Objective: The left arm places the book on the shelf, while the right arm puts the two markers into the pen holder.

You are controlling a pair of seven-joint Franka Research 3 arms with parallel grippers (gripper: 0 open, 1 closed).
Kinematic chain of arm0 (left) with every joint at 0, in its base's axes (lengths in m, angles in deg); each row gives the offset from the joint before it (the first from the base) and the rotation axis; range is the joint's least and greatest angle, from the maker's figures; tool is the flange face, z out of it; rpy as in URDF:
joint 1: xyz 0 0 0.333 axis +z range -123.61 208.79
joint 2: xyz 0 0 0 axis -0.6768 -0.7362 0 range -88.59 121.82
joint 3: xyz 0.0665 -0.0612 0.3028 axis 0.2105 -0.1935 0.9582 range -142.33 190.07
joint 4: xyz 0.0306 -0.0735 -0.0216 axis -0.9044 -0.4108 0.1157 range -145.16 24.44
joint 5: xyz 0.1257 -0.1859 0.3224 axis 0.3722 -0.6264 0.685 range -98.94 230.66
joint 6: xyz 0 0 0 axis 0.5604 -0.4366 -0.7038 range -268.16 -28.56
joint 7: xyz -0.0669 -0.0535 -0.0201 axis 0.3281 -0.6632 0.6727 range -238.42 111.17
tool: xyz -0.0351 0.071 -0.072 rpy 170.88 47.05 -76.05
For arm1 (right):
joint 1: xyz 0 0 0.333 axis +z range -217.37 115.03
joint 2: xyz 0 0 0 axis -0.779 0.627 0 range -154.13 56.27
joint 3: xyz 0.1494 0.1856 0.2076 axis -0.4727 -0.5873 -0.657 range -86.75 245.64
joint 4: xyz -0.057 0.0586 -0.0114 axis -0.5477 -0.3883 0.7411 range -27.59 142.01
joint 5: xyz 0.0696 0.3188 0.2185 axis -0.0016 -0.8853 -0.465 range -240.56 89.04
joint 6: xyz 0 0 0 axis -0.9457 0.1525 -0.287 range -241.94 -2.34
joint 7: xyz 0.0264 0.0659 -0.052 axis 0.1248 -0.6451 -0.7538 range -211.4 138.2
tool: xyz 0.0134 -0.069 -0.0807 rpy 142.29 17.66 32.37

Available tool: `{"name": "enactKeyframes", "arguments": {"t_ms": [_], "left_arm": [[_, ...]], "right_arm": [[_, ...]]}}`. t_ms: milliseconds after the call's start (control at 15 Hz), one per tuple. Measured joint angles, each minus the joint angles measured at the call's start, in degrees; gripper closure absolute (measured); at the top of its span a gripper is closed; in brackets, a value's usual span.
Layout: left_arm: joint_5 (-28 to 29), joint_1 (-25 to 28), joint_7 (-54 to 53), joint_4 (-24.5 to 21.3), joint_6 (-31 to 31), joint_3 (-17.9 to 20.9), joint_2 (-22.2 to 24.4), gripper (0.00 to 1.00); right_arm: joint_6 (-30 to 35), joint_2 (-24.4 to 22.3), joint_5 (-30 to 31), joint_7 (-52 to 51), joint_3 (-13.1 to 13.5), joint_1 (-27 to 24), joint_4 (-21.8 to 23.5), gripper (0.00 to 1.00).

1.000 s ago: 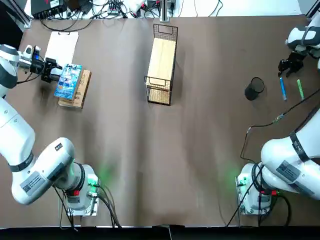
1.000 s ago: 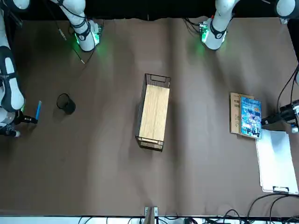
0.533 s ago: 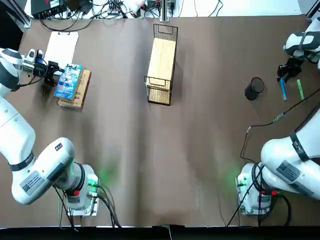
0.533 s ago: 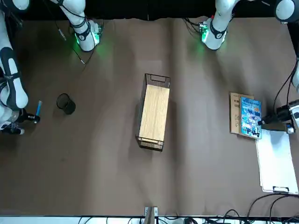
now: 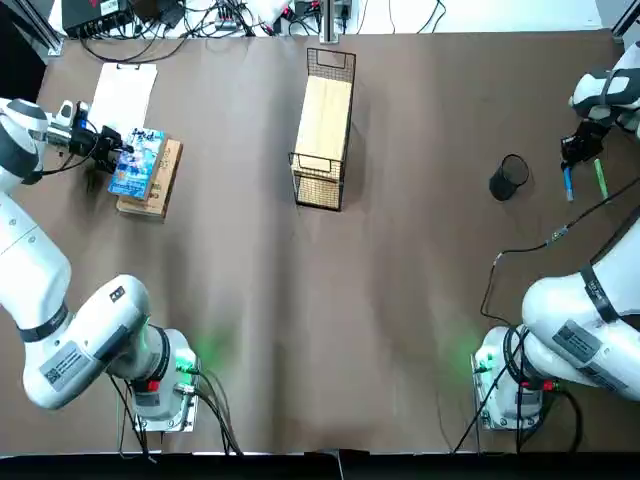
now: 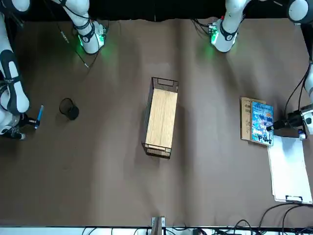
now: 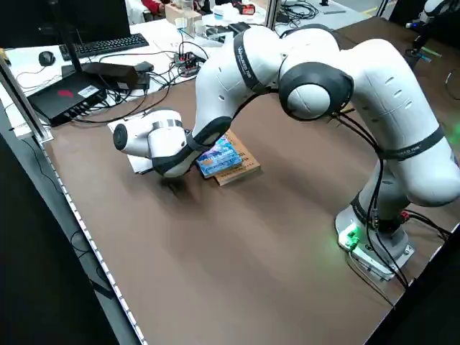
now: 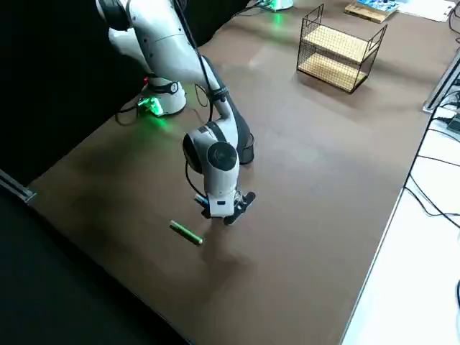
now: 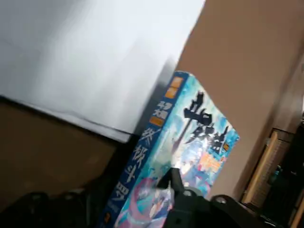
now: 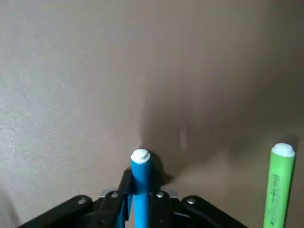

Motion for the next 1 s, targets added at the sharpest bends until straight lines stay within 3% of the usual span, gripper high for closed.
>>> {"name": "enactKeyframes", "arguments": {"t_ms": [133, 333, 600, 800, 867, 1000], "left_arm": [[-0.15, 0.01, -0.04, 0.02, 0.17, -0.03, 0.02, 0.52], [-0.97, 0.20, -0.14, 0.28, 1.46, -0.40, 0.34, 0.69], [-1.28, 0.68, -0.15, 0.38, 1.88, -0.69, 0.69, 0.76], [-0.92, 1.31, -0.32, 0.77, 2.19, -0.68, 1.45, 0.76], [-0.71, 1.37, -0.11, 0.98, 2.63, -0.64, 3.28, 0.76], [-0.61, 1.37, 1.75, 1.19, 4.28, -0.64, 6.20, 0.76]], "right_arm": [[0.06, 0.00, 0.51, -0.34, -0.16, 0.12, 0.00, 0.82], [3.00, -0.87, 0.97, -1.83, -0.83, 1.60, -0.46, 0.82], [16.04, -8.11, -0.33, -1.80, -2.76, 6.28, -3.27, 0.82], [25.72, -13.81, -7.62, -1.93, -6.01, 7.29, -5.00, 0.82], [30.04, -16.43, -14.92, -3.05, -6.93, 7.47, -5.11, 0.82], [33.19, -17.59, -22.56, -6.82, -7.17, 7.48, -5.10, 0.82]]}}
